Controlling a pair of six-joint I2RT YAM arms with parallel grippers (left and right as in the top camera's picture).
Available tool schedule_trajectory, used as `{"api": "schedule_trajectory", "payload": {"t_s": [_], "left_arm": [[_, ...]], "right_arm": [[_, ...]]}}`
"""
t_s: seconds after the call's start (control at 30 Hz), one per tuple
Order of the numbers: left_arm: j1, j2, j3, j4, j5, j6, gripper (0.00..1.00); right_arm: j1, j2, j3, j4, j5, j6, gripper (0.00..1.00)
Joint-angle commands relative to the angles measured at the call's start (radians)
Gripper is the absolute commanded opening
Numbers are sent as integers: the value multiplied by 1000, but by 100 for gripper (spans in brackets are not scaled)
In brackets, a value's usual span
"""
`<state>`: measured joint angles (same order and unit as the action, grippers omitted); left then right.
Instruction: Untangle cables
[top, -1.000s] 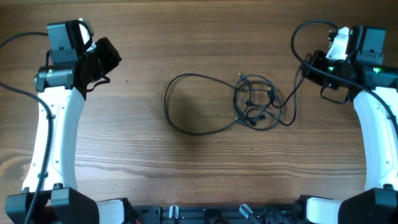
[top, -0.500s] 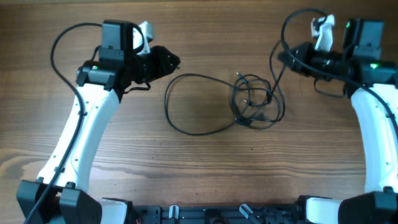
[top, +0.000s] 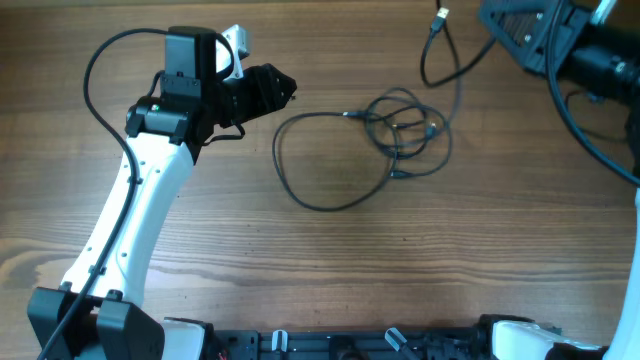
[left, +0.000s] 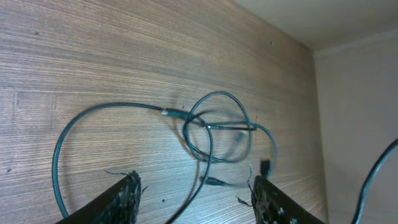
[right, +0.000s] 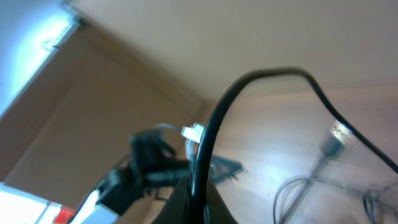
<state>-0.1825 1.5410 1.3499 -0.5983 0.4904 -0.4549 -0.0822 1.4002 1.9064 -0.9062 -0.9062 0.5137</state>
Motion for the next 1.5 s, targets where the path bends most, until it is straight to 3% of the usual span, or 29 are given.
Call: {"api": "schedule_trajectory", "payload": {"t_s": [0.0, 0.1, 0.23, 0.53, 0.7, 0.83, 1.0, 1.27, 1.47], "left_arm": [[-3, 13, 10, 3, 14, 6, 60], [-3, 13, 10, 4, 13, 6, 60], [-3, 14, 10, 0, 13, 6, 60], [-3, 13, 10, -23, -10, 6, 62], [-3, 13, 10, -23, -9, 6, 62], [-3, 14, 10, -23, -10, 5, 61], [-3, 13, 10, -21, -13, 5, 61], [-3, 13, 10, -19, -13, 5, 61], [-3, 13, 10, -19, -27, 5, 61]], "right_arm": [[99, 35, -16, -161, 412, -18, 4], [176, 78, -20, -215, 500, -66, 4], [153, 85, -8, -135, 414, -52, 4], [-101, 85, 135, -75, 515, -67, 4], [-231, 130, 135, -70, 732, -82, 4], [-322, 229, 135, -34, 807, -124, 4], [-394, 400, 135, 143, 813, -150, 4], [-381, 656, 135, 426, 823, -144, 4], [-353, 842, 135, 529, 829, -147, 4]]}}
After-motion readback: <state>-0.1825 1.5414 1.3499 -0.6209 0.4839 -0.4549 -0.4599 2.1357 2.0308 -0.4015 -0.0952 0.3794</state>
